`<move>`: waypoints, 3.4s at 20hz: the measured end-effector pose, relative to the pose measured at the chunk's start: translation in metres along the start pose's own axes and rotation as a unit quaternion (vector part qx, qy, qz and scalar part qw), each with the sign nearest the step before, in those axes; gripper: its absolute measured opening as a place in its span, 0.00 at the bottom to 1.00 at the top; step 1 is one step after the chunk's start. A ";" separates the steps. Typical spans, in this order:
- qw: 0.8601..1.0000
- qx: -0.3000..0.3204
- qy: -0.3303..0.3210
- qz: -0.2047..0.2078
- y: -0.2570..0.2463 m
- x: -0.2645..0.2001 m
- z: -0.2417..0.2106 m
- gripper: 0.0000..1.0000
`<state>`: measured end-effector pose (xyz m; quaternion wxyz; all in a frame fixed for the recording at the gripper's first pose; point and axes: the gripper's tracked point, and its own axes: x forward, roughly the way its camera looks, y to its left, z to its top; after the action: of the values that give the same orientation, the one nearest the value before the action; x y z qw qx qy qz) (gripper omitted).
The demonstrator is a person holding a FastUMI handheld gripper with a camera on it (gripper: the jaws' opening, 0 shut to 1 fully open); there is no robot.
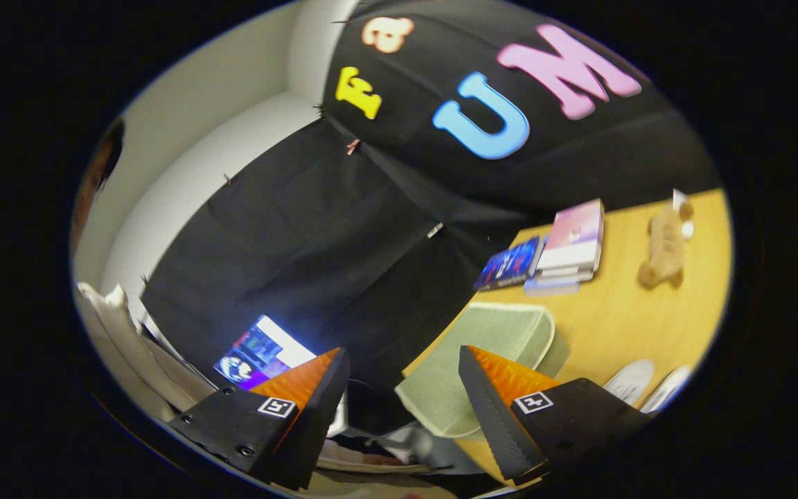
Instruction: Open the storage box then place both shoes into the box .Put the left shoe in first, then the right shoe, with the right side of both shoes facing outward in a uniform manner.
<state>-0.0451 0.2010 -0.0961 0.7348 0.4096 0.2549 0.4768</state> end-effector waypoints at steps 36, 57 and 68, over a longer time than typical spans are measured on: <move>0.974 0.208 0.015 0.094 -0.107 0.061 -0.046 0.05; 0.997 0.048 0.003 0.060 0.070 0.218 -0.015 0.06; 0.998 0.046 -0.034 0.041 0.080 0.261 -0.013 0.30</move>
<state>0.0145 0.4601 -0.0309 0.7034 0.4690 0.2338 0.4802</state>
